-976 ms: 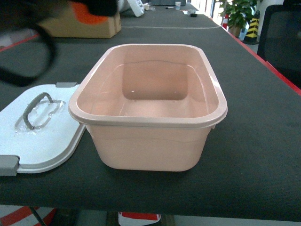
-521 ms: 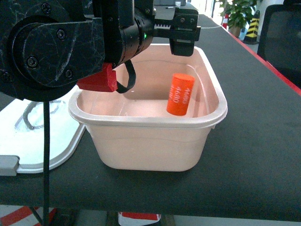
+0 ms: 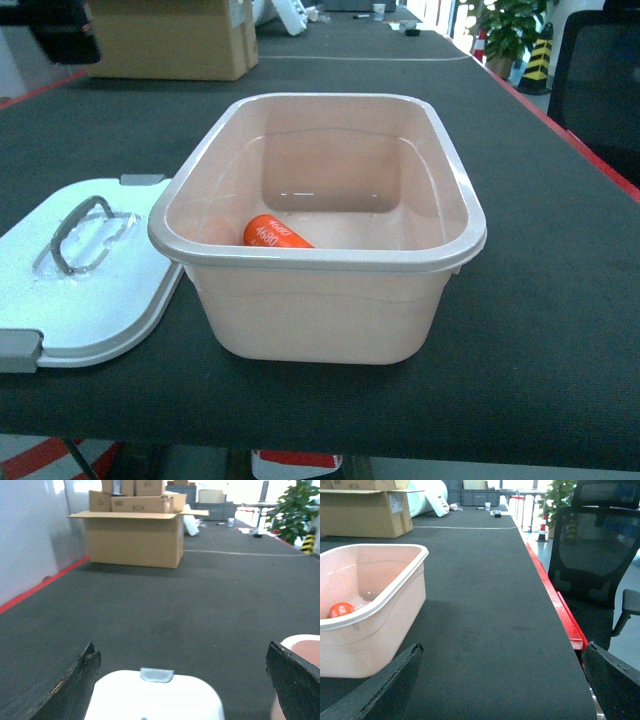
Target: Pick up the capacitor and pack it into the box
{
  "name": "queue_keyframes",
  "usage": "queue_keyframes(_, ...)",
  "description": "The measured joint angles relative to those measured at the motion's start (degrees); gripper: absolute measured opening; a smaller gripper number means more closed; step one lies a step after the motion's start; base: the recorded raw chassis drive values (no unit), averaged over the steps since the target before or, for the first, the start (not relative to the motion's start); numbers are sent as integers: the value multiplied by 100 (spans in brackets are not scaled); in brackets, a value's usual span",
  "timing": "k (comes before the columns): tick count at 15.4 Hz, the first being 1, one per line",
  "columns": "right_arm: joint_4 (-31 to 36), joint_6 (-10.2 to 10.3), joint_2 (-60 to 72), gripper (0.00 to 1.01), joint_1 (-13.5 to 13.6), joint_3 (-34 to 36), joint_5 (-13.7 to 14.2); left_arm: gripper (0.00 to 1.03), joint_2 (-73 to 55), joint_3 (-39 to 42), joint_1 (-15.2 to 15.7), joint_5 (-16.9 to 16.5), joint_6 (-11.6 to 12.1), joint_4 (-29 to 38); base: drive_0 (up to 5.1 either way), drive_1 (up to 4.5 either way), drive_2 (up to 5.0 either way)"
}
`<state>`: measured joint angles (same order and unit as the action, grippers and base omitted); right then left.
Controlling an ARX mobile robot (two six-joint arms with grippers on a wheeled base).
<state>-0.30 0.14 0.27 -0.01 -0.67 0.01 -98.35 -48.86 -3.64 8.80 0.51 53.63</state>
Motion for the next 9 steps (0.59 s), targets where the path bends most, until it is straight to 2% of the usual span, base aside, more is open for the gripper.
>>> queue_keyframes(2, 0, 0, 0, 98, 0, 0, 0, 98, -424, -37, 577, -149, 0, 48, 0, 0, 0)
queue_keyframes(3, 0, 0, 0, 98, 0, 0, 0, 98, -772, -208, 713, -299, 7, -118, 0, 0, 0)
queue_keyframes(7, 0, 0, 0, 98, 0, 0, 0, 98, -2483, -999, 782, -452, 293, -632, 0, 0, 0)
queue_keyframes(9, 0, 0, 0, 98, 0, 0, 0, 98, -2914, -1399, 883, -490, 179, -905, 0, 0, 0)
